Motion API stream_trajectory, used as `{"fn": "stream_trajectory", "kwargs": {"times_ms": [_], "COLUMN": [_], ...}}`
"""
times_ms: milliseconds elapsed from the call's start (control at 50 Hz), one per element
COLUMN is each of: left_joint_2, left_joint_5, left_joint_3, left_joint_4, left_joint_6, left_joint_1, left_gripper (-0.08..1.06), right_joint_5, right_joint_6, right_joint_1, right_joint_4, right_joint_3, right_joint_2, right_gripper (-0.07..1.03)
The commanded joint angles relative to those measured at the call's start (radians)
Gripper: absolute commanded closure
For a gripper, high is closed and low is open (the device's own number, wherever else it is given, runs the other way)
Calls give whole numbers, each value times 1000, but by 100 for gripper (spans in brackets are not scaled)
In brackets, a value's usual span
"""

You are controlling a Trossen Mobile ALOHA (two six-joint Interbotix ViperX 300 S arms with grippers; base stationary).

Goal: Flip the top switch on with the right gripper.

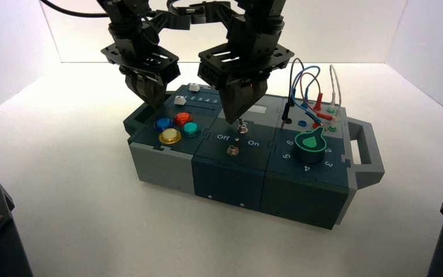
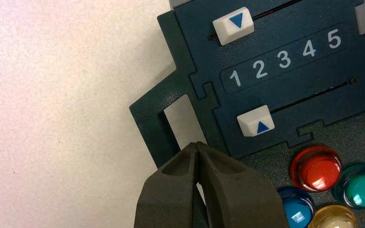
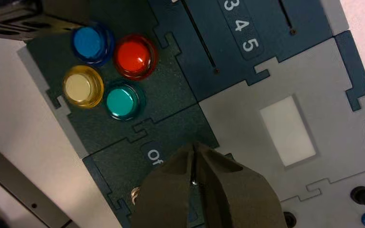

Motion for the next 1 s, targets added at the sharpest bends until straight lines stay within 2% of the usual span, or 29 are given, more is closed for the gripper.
{"fn": "stream_trajectory", "kwargs": {"times_ms": [20, 320, 480, 780, 820, 880, 960, 980, 1000], "left_joint_2": [29, 29, 29, 43, 44, 43, 41, 41, 41], "left_joint_5": [11, 12, 12, 14, 14, 17, 18, 18, 18], "left_joint_3": [9, 9, 9, 6, 6, 6, 6, 6, 6], "left_joint_4": [14, 14, 14, 14, 14, 14, 14, 14, 14], "left_joint_6": [5, 5, 5, 5, 5, 5, 5, 5, 5], "left_joint_1": [23, 25, 25, 23, 23, 25, 23, 23, 23], "left_gripper": [101, 101, 101, 101, 101, 101, 101, 101, 101], "right_joint_5": [-3, -2, -2, 0, 14, 83, 132, 178, 178], "right_joint_6": [-2, 0, 3, 6, 6, 8, 9, 9, 9], "right_joint_1": [3, 0, 0, 0, 0, 2, 2, 2, 2], "right_joint_4": [0, -3, -3, 0, 3, 12, 18, 23, 23], "right_joint_3": [-6, 32, 95, 75, 67, 44, 32, 21, 21], "right_joint_2": [-20, -44, -83, -103, -114, -146, -163, -181, -181], "right_gripper": [99, 99, 99, 99, 99, 99, 99, 99, 99]}}
